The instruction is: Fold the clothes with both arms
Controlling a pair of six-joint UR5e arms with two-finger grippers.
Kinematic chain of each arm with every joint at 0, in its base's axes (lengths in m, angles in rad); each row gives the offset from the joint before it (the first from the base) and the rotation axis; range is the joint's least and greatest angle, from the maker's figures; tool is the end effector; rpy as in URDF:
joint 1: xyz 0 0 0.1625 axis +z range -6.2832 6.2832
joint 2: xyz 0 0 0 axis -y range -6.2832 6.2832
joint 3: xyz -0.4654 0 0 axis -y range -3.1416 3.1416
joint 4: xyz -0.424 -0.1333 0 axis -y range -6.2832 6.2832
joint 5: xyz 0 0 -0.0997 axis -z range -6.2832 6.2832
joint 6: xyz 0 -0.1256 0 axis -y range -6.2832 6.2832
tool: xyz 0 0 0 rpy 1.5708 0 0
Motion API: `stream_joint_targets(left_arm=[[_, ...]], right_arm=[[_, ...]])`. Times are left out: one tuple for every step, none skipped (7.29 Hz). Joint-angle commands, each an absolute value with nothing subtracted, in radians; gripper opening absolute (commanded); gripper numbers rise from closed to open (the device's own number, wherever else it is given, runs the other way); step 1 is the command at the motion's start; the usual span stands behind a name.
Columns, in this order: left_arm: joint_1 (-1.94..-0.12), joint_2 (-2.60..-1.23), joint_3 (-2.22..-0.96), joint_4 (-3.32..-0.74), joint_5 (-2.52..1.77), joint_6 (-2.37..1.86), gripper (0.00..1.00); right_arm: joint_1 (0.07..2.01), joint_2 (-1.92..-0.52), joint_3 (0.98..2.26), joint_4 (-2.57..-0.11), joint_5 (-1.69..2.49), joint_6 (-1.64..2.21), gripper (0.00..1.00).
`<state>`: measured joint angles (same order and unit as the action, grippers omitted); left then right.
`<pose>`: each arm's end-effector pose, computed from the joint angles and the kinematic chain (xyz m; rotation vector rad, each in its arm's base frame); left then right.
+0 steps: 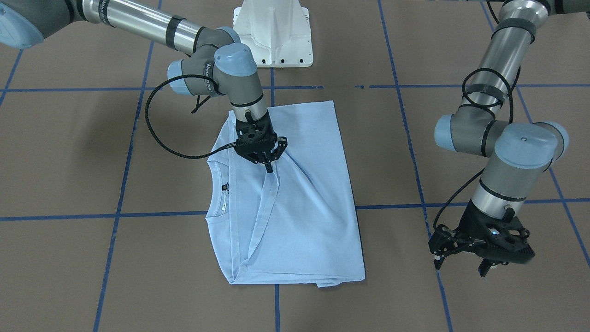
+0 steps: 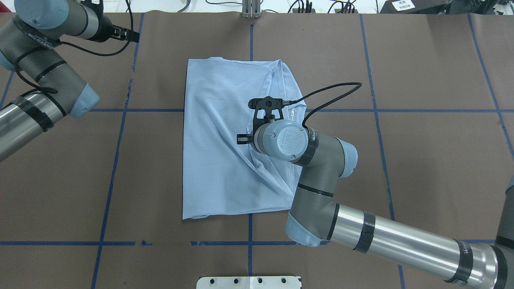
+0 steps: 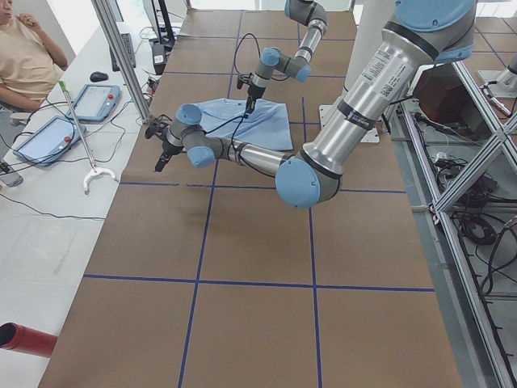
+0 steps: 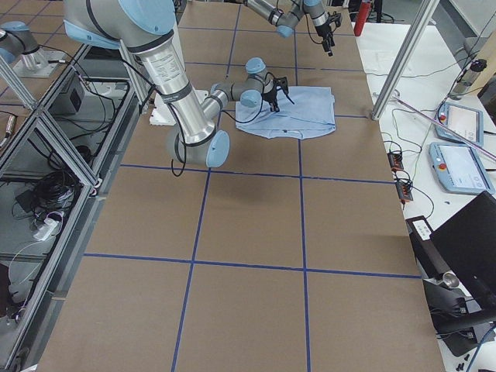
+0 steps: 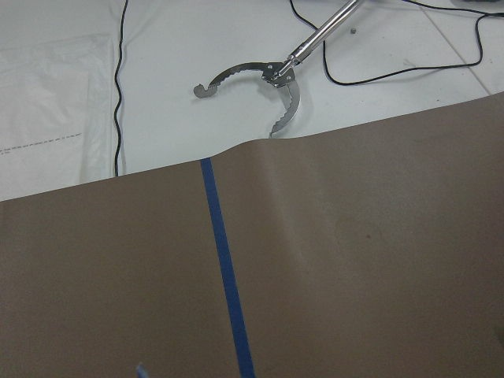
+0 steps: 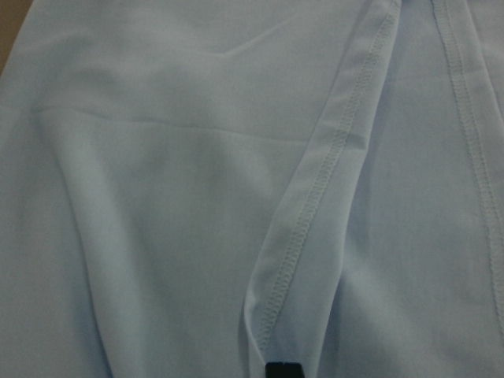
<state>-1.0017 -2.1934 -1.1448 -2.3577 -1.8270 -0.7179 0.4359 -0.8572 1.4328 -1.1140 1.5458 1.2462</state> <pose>0.3691 -0.7653 0.4421 0.6408 0.7743 -0.0101 -0.6850 -0.4696 0.2623 0.4045 -0.9507 0.1141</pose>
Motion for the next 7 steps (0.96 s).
stream_joint_targets(left_arm=[[-1.002, -2.194, -1.149, -2.358, -1.827, -0.718, 1.00], [-1.003, -2.194, -1.154, -2.358, -1.827, -0.718, 1.00], [-1.002, -2.194, -1.154, -2.358, -1.827, -0.718, 1.00], [-1.002, -2.194, -1.154, -2.358, -1.827, -0.719, 1.00], [-1.002, -2.194, -1.154, -2.356, -1.827, -0.719, 1.00], [-1.002, -2.194, -1.154, -2.356, -1.827, -0.724, 1.00], [-1.002, -2.194, -1.154, -2.356, -1.827, -0.724, 1.00]], right_arm=[[0.448, -0.861, 1.448, -1.114, 1.551, 1.262, 0.00], [0.457, -0.886, 1.486, -1.120, 1.551, 1.264, 0.00], [0.457, -0.967, 1.555, -1.120, 1.549, 1.267, 0.00], [0.457, -1.044, 1.625, -1.120, 1.548, 1.269, 0.00], [0.459, -1.083, 1.655, -1.120, 1.539, 1.276, 0.00], [0.459, -1.103, 1.670, -1.120, 1.537, 1.288, 0.00], [0.451, -1.107, 1.664, -1.121, 1.523, 1.296, 0.00]])
